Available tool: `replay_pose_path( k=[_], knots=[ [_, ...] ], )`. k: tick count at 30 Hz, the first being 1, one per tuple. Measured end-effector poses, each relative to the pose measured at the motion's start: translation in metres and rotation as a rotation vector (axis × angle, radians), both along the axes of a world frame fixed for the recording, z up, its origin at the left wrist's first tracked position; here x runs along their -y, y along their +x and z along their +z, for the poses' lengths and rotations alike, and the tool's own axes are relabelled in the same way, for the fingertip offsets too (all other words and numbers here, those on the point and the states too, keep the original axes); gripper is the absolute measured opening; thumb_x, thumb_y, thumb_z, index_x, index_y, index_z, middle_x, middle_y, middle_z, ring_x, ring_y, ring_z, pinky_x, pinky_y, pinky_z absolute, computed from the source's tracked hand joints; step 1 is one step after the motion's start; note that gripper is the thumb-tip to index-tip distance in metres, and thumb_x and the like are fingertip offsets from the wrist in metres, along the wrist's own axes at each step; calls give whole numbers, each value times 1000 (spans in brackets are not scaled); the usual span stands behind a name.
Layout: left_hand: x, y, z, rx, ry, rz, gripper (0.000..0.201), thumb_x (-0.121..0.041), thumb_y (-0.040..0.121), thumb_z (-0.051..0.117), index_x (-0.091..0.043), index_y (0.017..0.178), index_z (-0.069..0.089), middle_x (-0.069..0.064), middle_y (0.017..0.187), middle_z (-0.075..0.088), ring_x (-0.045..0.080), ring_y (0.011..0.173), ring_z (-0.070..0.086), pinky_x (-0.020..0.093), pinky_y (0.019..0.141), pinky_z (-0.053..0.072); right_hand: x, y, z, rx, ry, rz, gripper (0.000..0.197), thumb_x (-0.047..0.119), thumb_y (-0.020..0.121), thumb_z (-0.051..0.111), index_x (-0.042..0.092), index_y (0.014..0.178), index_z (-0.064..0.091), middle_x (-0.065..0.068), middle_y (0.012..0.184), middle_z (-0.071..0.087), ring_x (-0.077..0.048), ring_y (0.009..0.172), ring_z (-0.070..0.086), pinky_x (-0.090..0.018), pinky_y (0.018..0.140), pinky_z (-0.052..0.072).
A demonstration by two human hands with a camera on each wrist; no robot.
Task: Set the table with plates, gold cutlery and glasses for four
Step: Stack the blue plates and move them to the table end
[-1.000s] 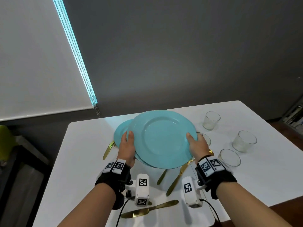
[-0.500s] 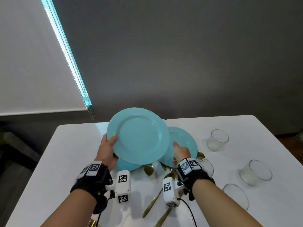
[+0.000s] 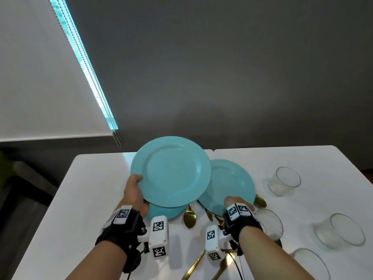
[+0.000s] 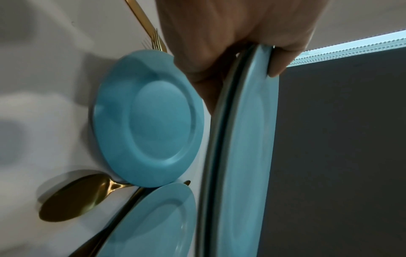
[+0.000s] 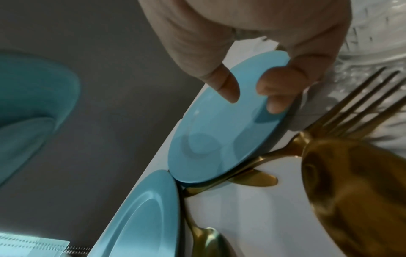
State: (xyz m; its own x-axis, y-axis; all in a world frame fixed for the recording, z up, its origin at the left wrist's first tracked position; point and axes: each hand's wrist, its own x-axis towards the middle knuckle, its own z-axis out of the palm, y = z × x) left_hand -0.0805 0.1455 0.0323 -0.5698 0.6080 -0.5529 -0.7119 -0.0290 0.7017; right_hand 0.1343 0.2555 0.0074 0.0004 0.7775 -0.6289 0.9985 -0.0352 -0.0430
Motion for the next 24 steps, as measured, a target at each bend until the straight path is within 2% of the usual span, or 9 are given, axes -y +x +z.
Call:
replay_pose_path(
  k=[3,7,9,12,14,17,20,22,24],
  knots=[
    [0,0,0,9,6,-48,21,-21,92,40,-14,94,60,7,89,66,24,80,59,35,72,48,10,8,-1,17,99,200,32,6,92,43,7,120,58,-14,126,57,-30,116,56,-34,97,47],
    [4,-4,-4,7,17,-98,29,-19,91,43,-12,115,57,7,97,67,24,85,61,37,77,49,12,8,-4,12,24,131,36,8,92,44,5,126,54,-21,133,50,-35,122,51,-42,99,47],
    [5,-4,-7,21,34,-111,29,-17,92,43,-12,116,58,6,96,69,23,86,62,37,77,50,15,13,-4,-68,61,72,31,9,92,45,7,120,57,-15,126,57,-28,112,57,-32,92,49],
    [8,-4,-9,46,71,-133,25,-15,94,40,-12,109,60,2,85,76,18,78,69,33,71,55,14,17,-7,-298,63,-214,27,9,91,49,6,116,58,-11,117,61,-25,102,59,-25,80,47],
    [10,-4,-9,53,74,-127,24,-16,96,39,-14,108,60,1,85,76,17,77,70,29,63,59,8,16,-12,-587,-9,-591,34,12,94,47,2,127,52,-10,106,60,-28,103,58,-28,80,50],
    [11,-4,-7,46,72,-85,27,-17,96,40,-16,119,54,6,103,69,19,83,67,33,64,58,4,11,-9,-875,-45,-1003,25,7,93,45,0,114,55,-8,72,49,-26,72,55,-36,76,52],
    [12,-5,-4,57,29,-31,37,-21,96,42,-15,133,47,9,118,62,24,92,62,39,72,51,9,10,9,-972,-32,-1127,21,0,84,44,-3,99,58,-18,73,58,-29,64,60,-47,84,54],
    [13,-7,-2,62,-6,24,41,-24,95,45,-16,135,47,9,126,60,25,94,62,40,75,51,8,11,20,-1030,35,-1108,24,-4,82,42,1,99,59,-18,84,64,-30,66,63,-46,76,58],
    [14,-7,-1,59,-12,67,40,-26,94,48,-17,133,49,9,129,60,25,94,62,42,80,52,3,14,31,-1043,128,-1054,28,-4,78,43,1,99,62,-15,82,67,-33,71,65,-48,73,59]
  ],
)
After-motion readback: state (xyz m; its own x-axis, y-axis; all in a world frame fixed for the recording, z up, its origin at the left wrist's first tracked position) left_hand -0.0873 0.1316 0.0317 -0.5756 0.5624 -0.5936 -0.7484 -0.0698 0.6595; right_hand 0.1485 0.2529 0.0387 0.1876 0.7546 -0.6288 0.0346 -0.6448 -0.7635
